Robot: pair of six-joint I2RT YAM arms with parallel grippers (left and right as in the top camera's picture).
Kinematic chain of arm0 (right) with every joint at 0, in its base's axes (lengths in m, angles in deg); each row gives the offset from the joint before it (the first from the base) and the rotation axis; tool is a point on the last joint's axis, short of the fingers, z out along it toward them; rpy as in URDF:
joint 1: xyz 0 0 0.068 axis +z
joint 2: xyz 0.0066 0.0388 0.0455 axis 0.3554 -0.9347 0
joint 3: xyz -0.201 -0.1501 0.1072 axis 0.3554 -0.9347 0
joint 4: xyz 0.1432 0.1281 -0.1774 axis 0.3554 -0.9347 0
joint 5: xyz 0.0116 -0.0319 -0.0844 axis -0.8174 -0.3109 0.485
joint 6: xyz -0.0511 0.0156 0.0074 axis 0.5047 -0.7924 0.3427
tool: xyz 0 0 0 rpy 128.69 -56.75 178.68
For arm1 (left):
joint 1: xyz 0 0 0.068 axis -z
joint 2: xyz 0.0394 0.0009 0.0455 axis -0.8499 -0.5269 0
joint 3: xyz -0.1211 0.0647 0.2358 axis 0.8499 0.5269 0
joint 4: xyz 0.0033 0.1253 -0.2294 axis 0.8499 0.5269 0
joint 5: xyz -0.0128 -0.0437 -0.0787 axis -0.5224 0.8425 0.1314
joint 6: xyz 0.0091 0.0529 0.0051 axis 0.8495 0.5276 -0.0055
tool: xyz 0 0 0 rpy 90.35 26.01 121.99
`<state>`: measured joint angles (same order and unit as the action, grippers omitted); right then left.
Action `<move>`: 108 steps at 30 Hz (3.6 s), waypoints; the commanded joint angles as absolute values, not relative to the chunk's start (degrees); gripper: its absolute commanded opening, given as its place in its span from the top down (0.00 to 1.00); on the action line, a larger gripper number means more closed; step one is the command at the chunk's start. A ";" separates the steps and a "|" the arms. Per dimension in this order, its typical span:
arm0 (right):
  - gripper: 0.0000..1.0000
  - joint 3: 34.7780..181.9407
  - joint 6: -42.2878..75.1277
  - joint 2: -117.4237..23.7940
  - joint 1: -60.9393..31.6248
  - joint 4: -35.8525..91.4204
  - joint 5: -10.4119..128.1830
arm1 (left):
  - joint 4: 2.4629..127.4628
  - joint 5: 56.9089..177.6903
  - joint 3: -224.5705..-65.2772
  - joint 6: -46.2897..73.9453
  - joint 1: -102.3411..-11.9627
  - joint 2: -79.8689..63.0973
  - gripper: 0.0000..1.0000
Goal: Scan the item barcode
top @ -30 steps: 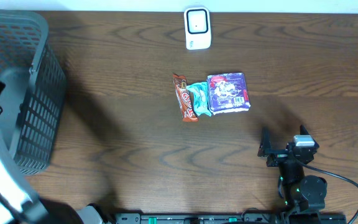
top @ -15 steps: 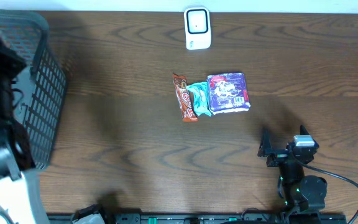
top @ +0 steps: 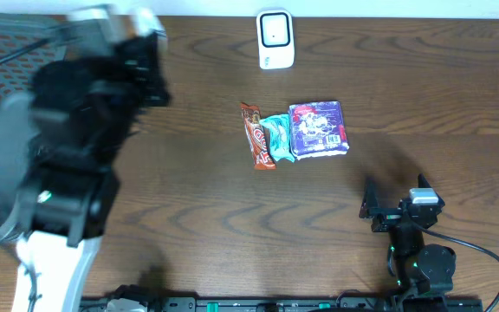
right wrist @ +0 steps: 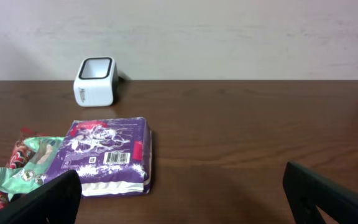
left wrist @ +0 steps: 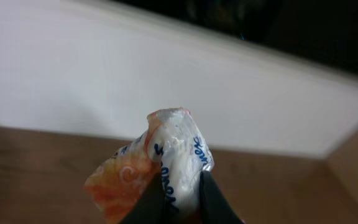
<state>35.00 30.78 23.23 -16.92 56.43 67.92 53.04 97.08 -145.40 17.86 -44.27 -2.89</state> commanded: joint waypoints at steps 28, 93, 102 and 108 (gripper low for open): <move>0.01 34.80 30.19 23.47 -16.55 56.32 67.86 | 68.38 96.93 -145.78 26.01 -32.09 -42.38 0.93; 0.01 34.80 30.19 23.47 -16.55 56.32 67.86 | 61.78 98.04 -144.90 9.47 -46.41 -51.15 0.92; 0.01 34.80 30.19 23.47 -16.55 56.32 67.86 | 62.48 98.28 -144.88 9.45 -46.21 -55.61 0.92; 0.01 34.80 30.19 23.47 -16.55 56.30 67.86 | 65.43 104.21 -144.88 9.51 -45.95 -55.59 0.92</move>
